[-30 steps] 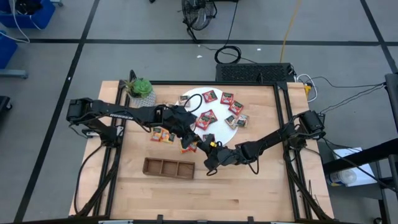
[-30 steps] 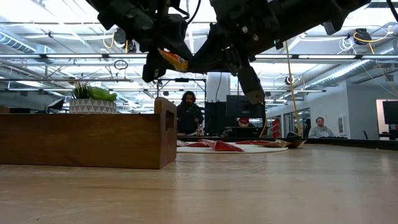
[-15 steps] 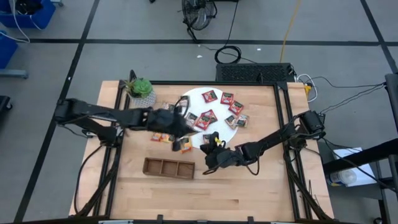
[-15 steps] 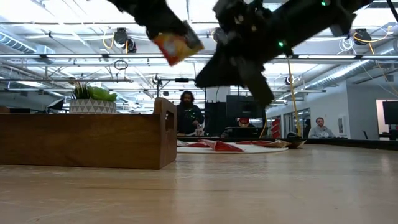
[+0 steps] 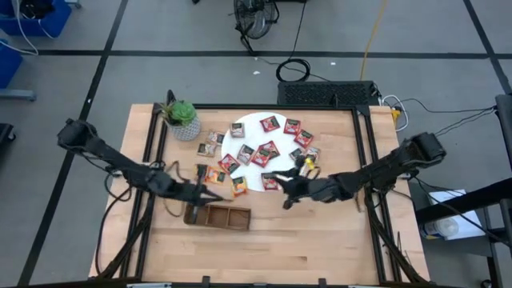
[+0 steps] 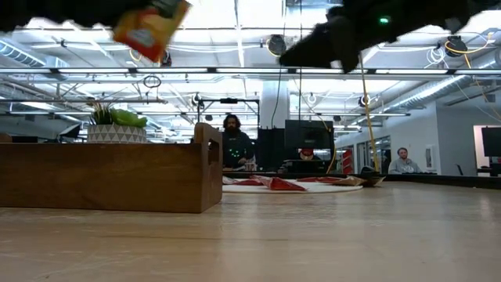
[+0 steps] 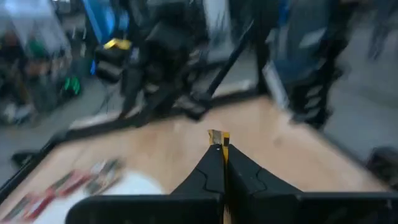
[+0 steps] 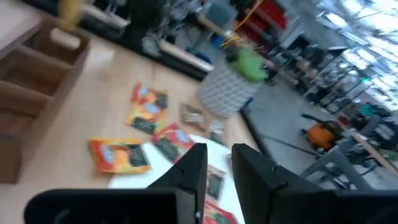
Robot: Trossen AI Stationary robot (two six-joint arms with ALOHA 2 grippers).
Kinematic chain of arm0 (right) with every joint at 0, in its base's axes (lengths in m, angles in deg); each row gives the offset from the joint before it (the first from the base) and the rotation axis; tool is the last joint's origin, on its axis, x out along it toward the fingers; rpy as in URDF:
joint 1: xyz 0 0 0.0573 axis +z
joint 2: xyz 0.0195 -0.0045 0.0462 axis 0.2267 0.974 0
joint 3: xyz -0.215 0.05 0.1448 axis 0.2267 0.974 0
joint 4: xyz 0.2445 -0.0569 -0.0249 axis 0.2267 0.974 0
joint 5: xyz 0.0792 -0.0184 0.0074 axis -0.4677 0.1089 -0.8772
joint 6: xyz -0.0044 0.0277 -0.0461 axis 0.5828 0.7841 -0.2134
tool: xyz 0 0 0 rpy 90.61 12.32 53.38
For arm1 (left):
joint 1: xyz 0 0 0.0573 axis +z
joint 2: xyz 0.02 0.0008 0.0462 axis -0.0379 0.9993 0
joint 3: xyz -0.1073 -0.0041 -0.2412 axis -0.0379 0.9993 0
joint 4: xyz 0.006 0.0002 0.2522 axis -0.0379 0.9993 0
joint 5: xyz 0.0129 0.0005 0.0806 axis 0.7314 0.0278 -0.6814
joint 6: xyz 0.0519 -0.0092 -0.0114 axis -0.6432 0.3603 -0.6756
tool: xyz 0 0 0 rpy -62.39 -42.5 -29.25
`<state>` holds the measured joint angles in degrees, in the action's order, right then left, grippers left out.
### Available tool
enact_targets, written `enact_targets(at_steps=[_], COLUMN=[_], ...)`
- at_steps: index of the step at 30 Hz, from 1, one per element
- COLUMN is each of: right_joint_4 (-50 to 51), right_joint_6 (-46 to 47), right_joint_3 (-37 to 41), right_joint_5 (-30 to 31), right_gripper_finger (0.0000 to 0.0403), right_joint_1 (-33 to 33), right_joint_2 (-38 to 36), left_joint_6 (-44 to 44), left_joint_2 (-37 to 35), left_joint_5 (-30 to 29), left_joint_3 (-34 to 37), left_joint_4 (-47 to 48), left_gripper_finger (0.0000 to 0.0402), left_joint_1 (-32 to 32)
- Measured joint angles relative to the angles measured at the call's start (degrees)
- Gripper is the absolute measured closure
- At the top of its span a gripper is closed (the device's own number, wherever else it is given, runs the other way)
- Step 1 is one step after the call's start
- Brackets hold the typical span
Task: Pick & Place Tea
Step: Put the orange tea bag into the middle section of the wooden organizer
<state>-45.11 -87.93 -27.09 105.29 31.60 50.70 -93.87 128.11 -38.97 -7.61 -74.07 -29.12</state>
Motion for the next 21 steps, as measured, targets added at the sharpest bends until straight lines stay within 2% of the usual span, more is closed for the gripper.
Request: enact_targets(at_steps=[2,5,9,21], right_joint_4=[-5.01,-7.04,-8.68,-10.87], right_joint_6=[-0.11,-0.37,-0.96,-1.73], right_joint_3=[1.74,4.26,4.82,4.73], right_joint_5=[-1.86,-3.06,-2.89,-2.99], right_gripper_finger=[0.0341,0.0341,0.0342,0.0342], right_joint_1=[-0.06,-0.02,-0.10,-1.27], right_joint_2=[-1.71,-3.26,-3.16,-2.27], left_joint_6=[0.11,2.25,3.93,8.84], left_joint_2=[0.90,3.21,6.91,17.88], left_joint_5=[-2.30,-7.13,-11.23,-10.45], left_joint_3=[7.04,11.75,12.33,10.76], left_joint_4=[-10.37,-19.16,-18.53,-21.42], left_gripper_finger=[0.0401,0.0401,0.0401,0.0401], left_joint_1=[-2.01,-4.97,-6.96,-9.56])
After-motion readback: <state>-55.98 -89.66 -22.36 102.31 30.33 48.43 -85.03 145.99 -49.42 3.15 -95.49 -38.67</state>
